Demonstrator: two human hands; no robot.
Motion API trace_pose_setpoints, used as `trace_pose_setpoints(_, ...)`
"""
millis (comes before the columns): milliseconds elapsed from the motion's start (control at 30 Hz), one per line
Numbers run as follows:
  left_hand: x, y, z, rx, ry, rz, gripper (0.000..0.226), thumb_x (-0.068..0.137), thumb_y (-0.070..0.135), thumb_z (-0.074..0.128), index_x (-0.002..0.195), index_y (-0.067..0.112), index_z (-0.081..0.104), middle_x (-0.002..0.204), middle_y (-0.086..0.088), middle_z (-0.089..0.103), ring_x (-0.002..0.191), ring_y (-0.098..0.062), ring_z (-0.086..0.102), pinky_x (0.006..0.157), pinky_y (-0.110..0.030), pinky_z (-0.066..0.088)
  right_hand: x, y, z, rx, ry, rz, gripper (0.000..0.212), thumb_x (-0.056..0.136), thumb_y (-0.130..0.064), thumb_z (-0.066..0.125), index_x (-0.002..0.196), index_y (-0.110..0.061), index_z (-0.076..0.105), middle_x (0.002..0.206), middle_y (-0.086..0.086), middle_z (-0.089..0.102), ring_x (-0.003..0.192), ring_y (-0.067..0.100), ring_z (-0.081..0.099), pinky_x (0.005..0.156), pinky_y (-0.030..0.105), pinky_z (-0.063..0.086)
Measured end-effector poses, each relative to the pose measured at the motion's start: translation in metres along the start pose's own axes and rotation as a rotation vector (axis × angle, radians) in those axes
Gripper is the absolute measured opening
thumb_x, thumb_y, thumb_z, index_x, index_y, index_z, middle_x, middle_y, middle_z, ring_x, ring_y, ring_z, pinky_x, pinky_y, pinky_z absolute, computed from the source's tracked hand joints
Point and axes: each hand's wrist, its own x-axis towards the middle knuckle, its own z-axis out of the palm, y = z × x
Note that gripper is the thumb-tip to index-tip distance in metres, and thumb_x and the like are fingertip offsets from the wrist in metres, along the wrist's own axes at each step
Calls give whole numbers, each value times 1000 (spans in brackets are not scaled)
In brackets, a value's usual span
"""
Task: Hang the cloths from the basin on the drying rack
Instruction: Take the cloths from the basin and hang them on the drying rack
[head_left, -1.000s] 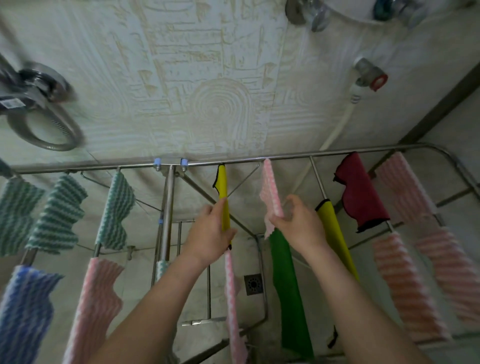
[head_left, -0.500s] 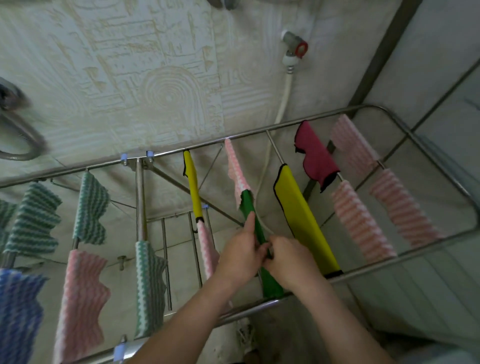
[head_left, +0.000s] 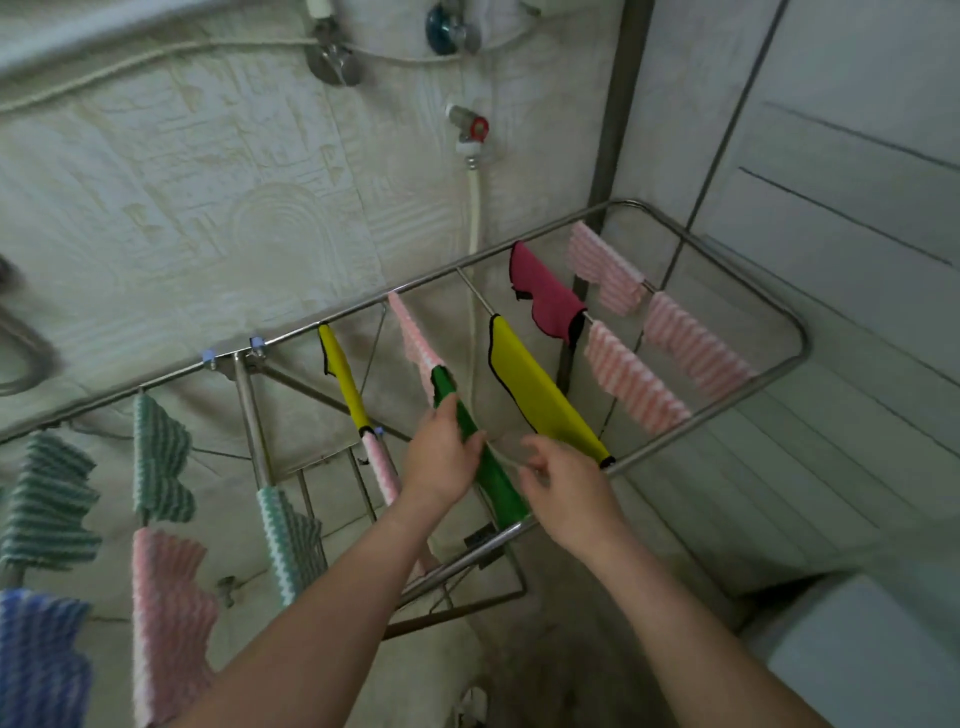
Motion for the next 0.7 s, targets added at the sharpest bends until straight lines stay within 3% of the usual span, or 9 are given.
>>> trace_pose_setpoints(67,-6,7,-7,-14,13,81,39,88,14,61,127,13,55,89,-9,59,83,-27,60,67,-24,37,-11,8,-12,74,52,69,35,94,-24,55,129,-18,56,115,1,67,101,16,63,87,31,51)
trace_pose_setpoints(167,-19,21,-12,-82,-56,185,31,85,-3,54,105,14,70,79,1,52,68,-14,49,63,-16,32,-31,14,-24,108,133,151,32,94,-24,56,125,-16,60,106,2,70,84,11,63,77,25,50)
trace_pose_setpoints(233,-28,32,-9,-123,-170,274,33,81,-8,52,93,14,74,76,4,56,68,-10,49,63,-14,34,-53,15,-31,117,218,232,26,94,-22,57,118,-17,65,100,4,71,78,12,60,72,25,47)
trace_pose_setpoints(333,-46,46,-1,-169,-337,409,29,80,-5,55,84,16,74,64,12,57,60,1,49,60,-17,37,-88,10,-36,180,335,326,15,93,-18,57,99,-19,71,85,5,73,77,21,65,73,35,51)
trace_pose_setpoints(433,-70,61,7,-166,-479,546,24,82,2,57,86,19,74,54,18,50,52,6,49,53,-15,32,-121,3,-34,241,442,384,13,91,-14,58,89,-16,71,74,-1,70,69,9,63,71,28,50)
trace_pose_setpoints(533,-101,75,25,-184,-671,703,24,87,12,51,96,18,72,78,6,69,70,-1,59,66,-14,43,-164,3,-29,292,550,483,15,91,-11,58,87,-19,70,69,-3,67,62,0,59,59,8,42)
trace_pose_setpoints(567,-117,76,34,-188,-741,758,26,86,17,47,99,21,70,89,1,71,80,-9,63,74,-22,48,-185,4,-25,294,601,523,15,92,-11,58,87,-20,69,68,-4,67,61,-1,58,59,7,41)
trace_pose_setpoints(633,-147,78,50,-146,-857,888,29,87,20,42,103,28,64,99,-1,70,88,-21,63,76,-32,49,-225,13,-15,298,688,625,14,92,-13,58,86,-20,69,67,-4,66,62,4,59,62,15,46)
trace_pose_setpoints(700,-175,80,65,-63,-930,1003,30,91,13,44,111,28,61,105,-1,67,92,-21,61,75,-25,43,-264,21,-5,313,746,730,13,92,-17,58,88,-19,71,68,-3,66,63,10,60,65,27,49)
